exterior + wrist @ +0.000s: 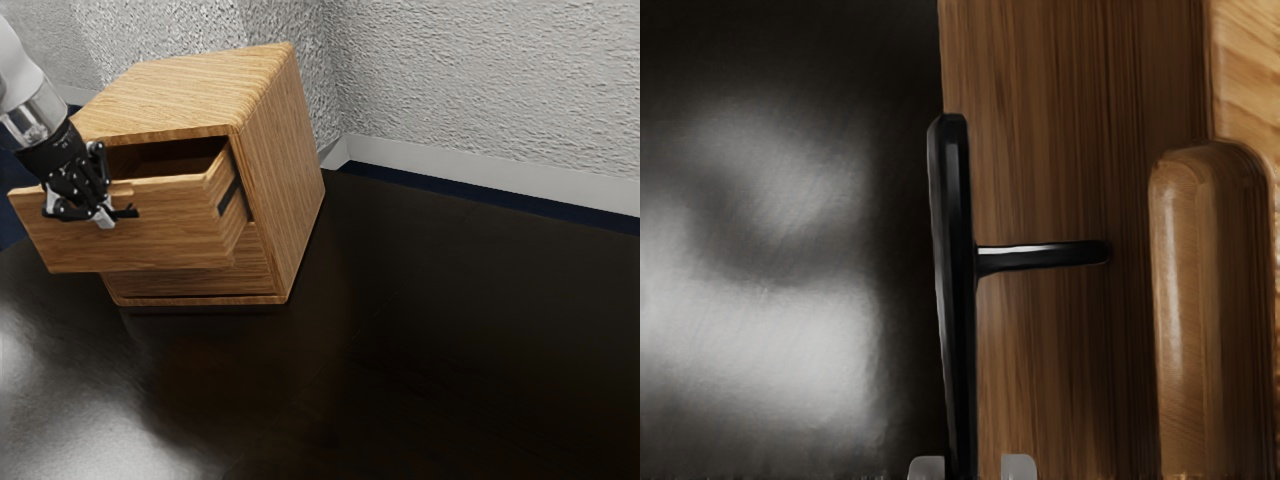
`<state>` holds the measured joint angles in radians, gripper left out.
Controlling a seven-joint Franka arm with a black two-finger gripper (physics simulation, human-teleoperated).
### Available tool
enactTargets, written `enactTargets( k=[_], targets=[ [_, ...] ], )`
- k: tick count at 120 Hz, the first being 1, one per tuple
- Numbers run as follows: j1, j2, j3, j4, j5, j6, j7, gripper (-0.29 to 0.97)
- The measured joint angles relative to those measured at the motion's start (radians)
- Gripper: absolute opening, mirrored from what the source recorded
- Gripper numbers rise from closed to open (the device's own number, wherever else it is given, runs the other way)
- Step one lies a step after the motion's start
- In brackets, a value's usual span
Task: Pull the drawer handle with one arm to open the drawer
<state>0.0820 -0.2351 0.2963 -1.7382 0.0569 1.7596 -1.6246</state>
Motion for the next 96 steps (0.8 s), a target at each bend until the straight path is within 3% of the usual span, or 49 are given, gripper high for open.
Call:
enactTargets(
  k=[52,96],
  targets=[
    [0.009,-0.099,-0.011,-0.103,0.007,0.064,-0.005,-0.11],
    [0.081,-0.157,-0.085,-0.171,0.007,0.084,-0.007,-0.11]
  ],
)
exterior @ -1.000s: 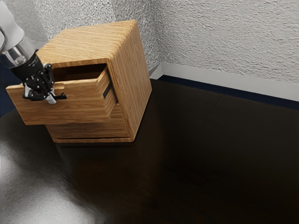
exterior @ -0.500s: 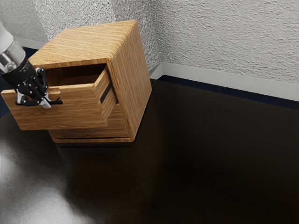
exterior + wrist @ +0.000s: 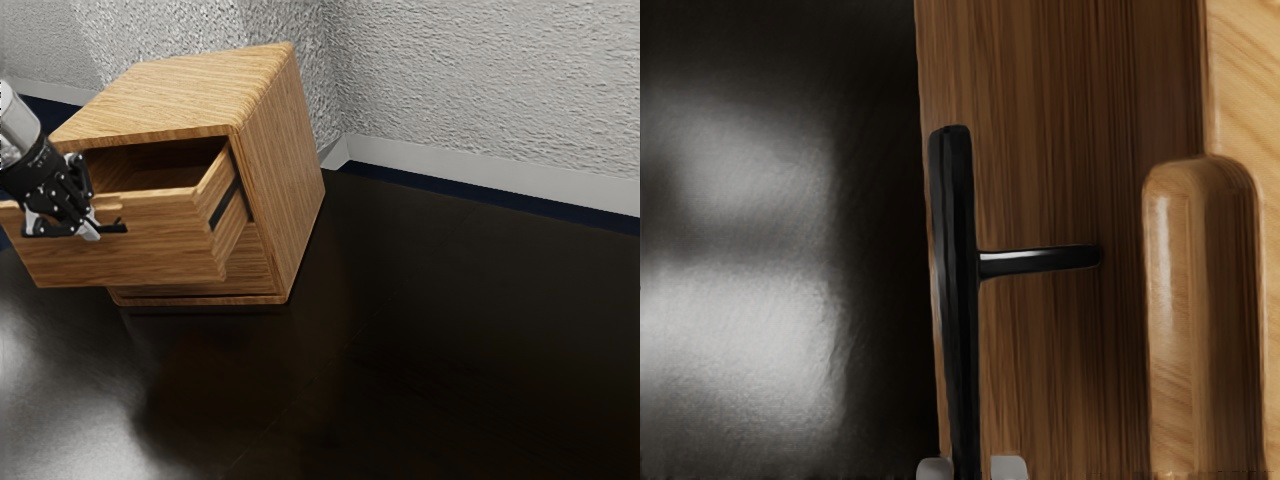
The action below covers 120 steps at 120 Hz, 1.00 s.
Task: Pull the drawer handle with one arm to open the drawer
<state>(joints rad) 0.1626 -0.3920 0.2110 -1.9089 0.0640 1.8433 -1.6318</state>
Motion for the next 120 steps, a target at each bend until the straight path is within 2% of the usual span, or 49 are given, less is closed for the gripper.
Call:
enactTargets(
  k=[18,120],
  targets=[
    [0.047,-0.033,-0.045,-0.029,0.0,0.003,-0.001,-0.11],
    [0.164,-0.188,-0.152,-0.175,-0.003,0.011,-0.004,-0.11]
  ],
)
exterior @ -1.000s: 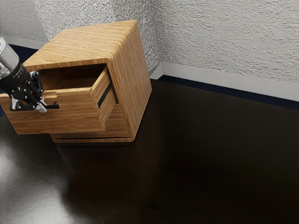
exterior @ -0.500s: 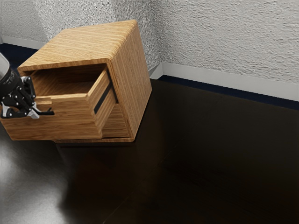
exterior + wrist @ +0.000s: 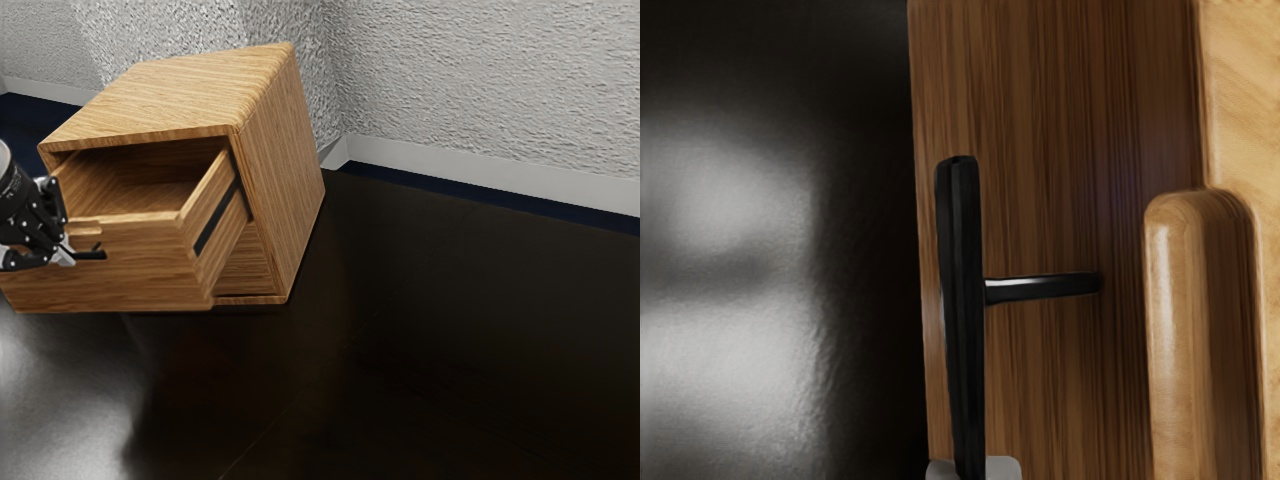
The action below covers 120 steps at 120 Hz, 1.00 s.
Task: Pull the drawer handle with one arm to open the drawer
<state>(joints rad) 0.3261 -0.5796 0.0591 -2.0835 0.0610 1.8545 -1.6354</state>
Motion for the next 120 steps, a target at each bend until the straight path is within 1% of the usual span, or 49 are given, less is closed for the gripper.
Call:
enactTargets(
  k=[43,88,120],
  targets=[
    [0.055,-0.059,-0.059,-0.048,-0.01,0.002,-0.001,-0.11],
    [0.074,-0.113,-0.067,-0.104,-0.021,0.006,-0.001,-0.11],
    [0.098,-0.133,-0.097,-0.113,-0.034,0.006,-0.001,-0.11]
  ],
)
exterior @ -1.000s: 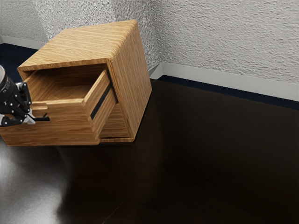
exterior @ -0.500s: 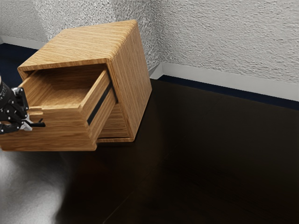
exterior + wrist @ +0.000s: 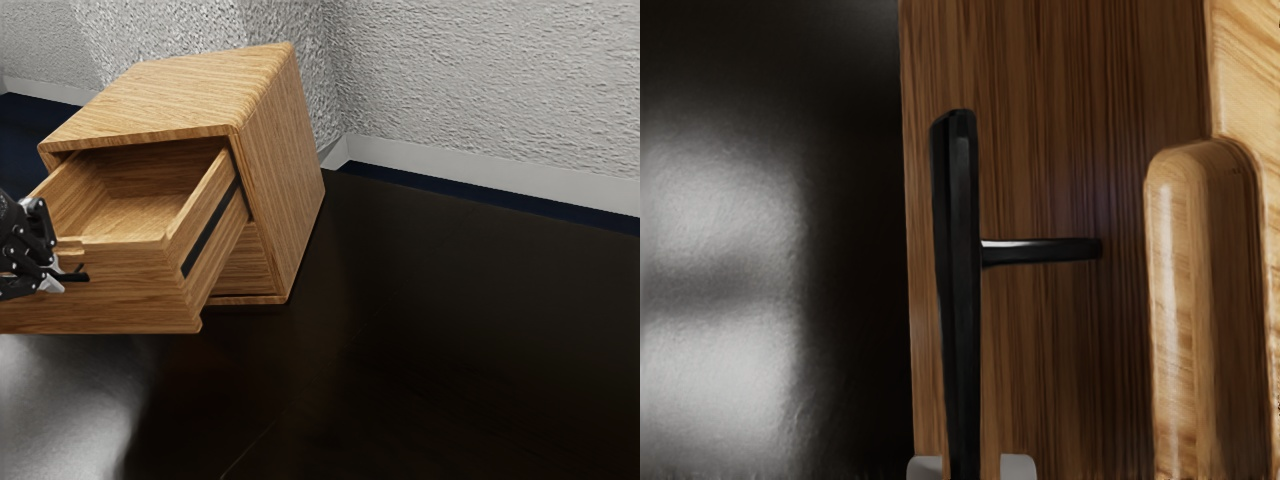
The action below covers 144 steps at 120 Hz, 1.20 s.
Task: Pull the drawer handle with one arm to open the drawer
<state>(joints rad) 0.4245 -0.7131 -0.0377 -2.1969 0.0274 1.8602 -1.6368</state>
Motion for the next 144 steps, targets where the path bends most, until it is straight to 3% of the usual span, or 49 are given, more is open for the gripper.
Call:
enactTargets(
  k=[61,81,101,110,127,144],
  targets=[
    [0.003,-0.019,-0.007,0.004,-0.001,-0.007,0.001,-0.1],
    [0.002,-0.029,-0.007,0.004,-0.001,-0.007,0.004,0.0],
    [0.002,-0.062,-0.008,0.011,-0.001,-0.024,0.003,0.18],
    [0.007,-0.02,-0.004,0.142,-0.001,-0.089,0.003,0.32],
    [0.021,0.271,0.002,0.563,0.003,-0.301,0.003,0.5],
    [0.021,0.395,0.001,0.687,0.006,-0.421,0.003,0.59]
  ],
)
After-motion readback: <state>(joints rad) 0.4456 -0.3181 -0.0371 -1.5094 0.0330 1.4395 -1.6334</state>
